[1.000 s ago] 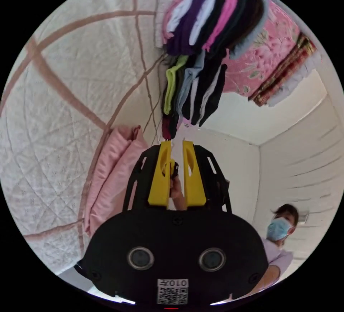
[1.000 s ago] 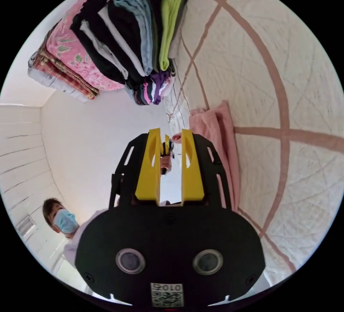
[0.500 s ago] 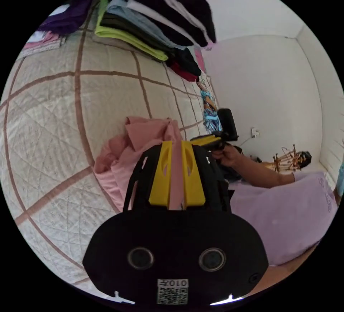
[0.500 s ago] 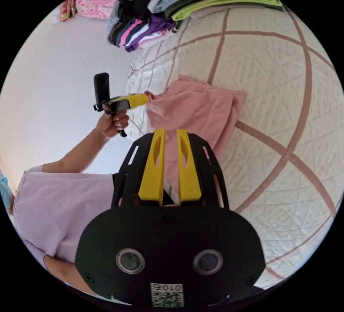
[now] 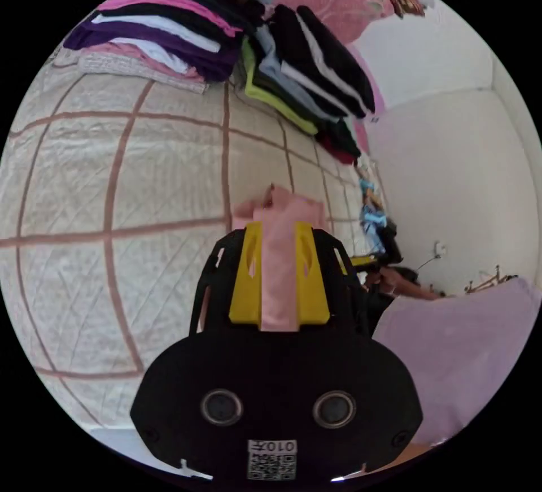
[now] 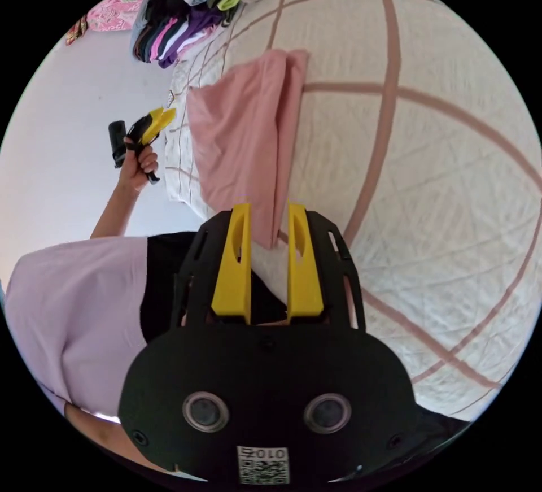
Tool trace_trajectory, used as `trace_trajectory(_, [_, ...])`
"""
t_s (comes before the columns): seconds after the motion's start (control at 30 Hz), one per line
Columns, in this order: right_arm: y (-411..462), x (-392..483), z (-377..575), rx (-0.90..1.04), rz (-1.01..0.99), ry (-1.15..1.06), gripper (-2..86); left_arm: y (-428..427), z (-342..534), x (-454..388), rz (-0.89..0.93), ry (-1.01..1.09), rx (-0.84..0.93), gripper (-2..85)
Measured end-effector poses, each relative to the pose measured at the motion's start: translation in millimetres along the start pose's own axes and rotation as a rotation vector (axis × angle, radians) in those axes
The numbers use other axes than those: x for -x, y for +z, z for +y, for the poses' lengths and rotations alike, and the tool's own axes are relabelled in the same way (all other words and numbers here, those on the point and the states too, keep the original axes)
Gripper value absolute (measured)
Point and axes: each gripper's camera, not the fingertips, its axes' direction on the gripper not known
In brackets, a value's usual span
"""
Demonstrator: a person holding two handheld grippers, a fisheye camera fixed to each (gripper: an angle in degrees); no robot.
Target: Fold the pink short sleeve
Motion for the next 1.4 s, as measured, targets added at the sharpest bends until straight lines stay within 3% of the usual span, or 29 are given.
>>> trace_trajectory(0.13, [18,-6,12,-0.02,-0.117,0.039,11.0,23,56,4,-0.026,-0.017,0.218,10.0])
trace_trajectory(0.27, [28,0,6,-0.021,-0.07,0.05,11.0,46,83,12,0.0,-0.077,0.262,9.8])
trace_trajectory(0.53, [48,18,-3,-0.006,-0.011,0.075,6.2,63,82,21,0.009,-0.142,0.279,3.5])
trace_trajectory(0.67, [28,13,11,-0.08,-0.216,0.072,4.6,52,85,28,0.274,-0.205,0.197,0.8])
trace_trajectory(0.83, [0,39,47,-0.155,-0.29,-0.026,4.2,28,97,20,0.409,-0.184,0.148,0.1])
trace_trajectory(0.97, [36,35,74,-0.037,-0.209,0.065,4.3,46,103,16,0.318,-0.145,0.322,0.0])
trace_trajectory(1.07, [60,14,85,-0.045,-0.263,0.179,4.2,71,116,24,0.265,-0.193,0.416,0.1])
trace_trajectory(1.23, [54,6,92,-0.094,-0.287,0.185,4.1,86,145,36,0.368,-0.326,0.328,0.2])
trace_trajectory(1.4, [38,19,89,-0.056,-0.13,0.117,3.9,103,155,16,0.367,-0.226,0.36,0.7])
